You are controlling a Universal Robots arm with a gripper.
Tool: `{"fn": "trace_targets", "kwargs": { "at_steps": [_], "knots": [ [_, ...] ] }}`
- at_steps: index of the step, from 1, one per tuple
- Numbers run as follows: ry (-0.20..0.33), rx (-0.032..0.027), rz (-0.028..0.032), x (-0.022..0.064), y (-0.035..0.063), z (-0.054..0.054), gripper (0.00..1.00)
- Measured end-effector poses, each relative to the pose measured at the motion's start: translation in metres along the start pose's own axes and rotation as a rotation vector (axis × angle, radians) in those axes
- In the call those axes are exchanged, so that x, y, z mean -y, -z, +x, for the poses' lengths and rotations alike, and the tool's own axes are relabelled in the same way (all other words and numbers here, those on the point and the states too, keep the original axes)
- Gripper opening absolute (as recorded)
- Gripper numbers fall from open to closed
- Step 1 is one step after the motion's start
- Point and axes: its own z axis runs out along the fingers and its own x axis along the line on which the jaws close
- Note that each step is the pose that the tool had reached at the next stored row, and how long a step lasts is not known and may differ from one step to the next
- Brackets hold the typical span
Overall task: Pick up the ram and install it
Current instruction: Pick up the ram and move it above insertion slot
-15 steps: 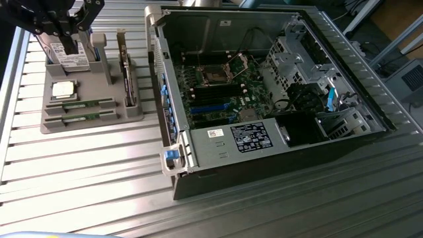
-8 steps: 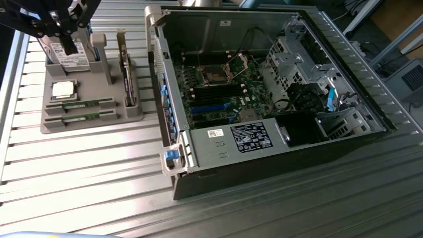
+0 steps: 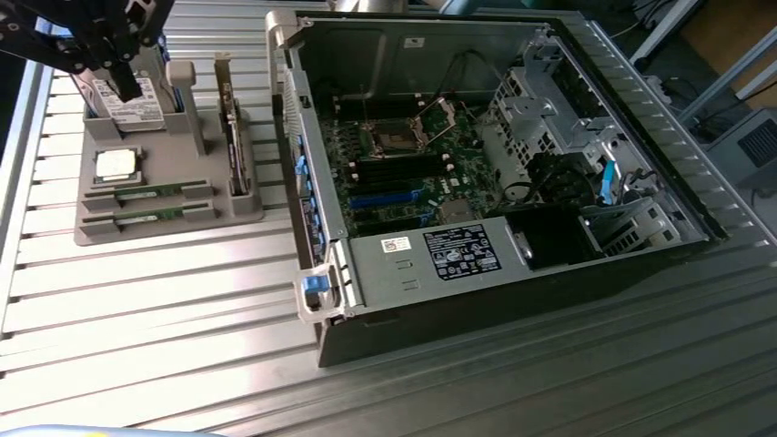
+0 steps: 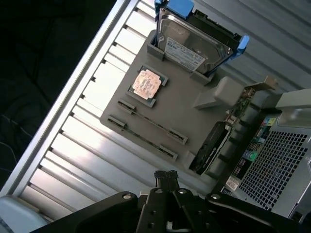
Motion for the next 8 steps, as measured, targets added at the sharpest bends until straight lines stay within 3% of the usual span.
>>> {"fn": "trace_targets", "kwargs": {
  "at_steps": [8],
  "knots": [
    [0.177,-0.0076,-0.0052,0.0000,0.0000,0.0000,0.10]
  ]
}}
